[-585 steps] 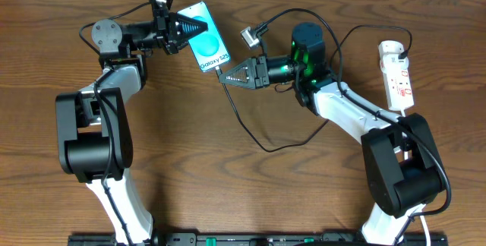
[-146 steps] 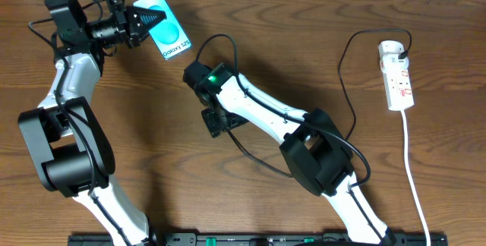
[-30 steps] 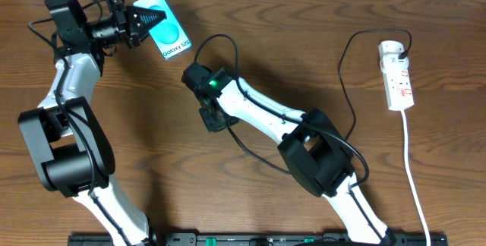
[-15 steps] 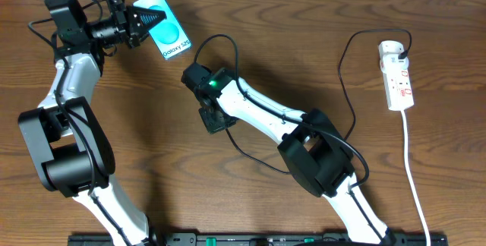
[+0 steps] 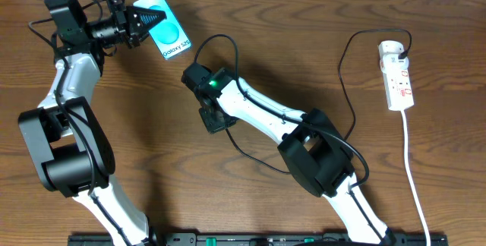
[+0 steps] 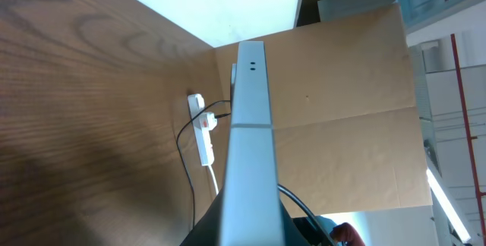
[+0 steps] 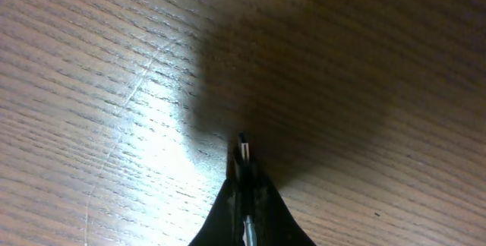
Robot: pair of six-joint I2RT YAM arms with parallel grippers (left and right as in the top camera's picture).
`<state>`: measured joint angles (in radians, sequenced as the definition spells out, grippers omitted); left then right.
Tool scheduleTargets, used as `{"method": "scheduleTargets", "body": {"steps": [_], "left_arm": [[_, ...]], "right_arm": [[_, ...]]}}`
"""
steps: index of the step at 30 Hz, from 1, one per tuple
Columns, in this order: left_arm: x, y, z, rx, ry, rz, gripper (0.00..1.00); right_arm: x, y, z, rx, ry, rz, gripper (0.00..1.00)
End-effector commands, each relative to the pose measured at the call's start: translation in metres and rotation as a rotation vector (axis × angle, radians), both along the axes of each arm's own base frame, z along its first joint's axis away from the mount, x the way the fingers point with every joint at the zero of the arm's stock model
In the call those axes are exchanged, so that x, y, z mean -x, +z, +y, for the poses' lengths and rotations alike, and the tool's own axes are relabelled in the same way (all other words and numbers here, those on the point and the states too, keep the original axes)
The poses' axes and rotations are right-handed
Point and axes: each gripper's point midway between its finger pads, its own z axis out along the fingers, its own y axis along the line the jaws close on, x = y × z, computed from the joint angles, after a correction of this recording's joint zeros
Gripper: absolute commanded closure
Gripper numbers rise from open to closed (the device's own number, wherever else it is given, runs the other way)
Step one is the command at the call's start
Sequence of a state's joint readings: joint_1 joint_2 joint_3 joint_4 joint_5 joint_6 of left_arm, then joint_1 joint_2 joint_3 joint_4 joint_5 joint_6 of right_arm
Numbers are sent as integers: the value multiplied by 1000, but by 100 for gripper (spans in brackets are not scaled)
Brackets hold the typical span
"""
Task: Plug charger to phone and switch on socket
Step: 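Close the right gripper on the black cable plug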
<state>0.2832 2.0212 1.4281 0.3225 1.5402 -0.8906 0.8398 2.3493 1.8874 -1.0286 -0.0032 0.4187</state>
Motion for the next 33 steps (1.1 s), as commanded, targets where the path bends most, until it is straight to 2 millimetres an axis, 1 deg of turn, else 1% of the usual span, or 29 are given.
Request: {"method": "scheduleTargets", "body": {"steps": [1, 2, 4, 12, 20, 25, 29, 33], "left_arm": [[7, 30, -2, -12, -29, -79, 93], [7, 30, -2, -12, -29, -79, 93], [7, 30, -2, -12, -29, -79, 93], [7, 30, -2, -12, -29, -79, 93], [7, 30, -2, -12, -29, -79, 93], [7, 30, -2, -12, -29, -79, 93], [7, 30, -2, -13, -29, -80, 93], [7, 31, -1, -17, -26, -91, 93]], "right_arm": [[1, -9, -7, 18, -18, 15, 93], [1, -9, -6, 17, -19, 15, 91], [1, -9, -6, 17, -22, 14, 91], [1, -9, -7, 18, -22, 16, 99], [2, -9, -6, 17, -29, 18, 99], [7, -8, -2, -12, -27, 53, 99], [9, -2, -1, -37, -31, 75, 99], [6, 12, -3, -51, -38, 62, 99]]}}
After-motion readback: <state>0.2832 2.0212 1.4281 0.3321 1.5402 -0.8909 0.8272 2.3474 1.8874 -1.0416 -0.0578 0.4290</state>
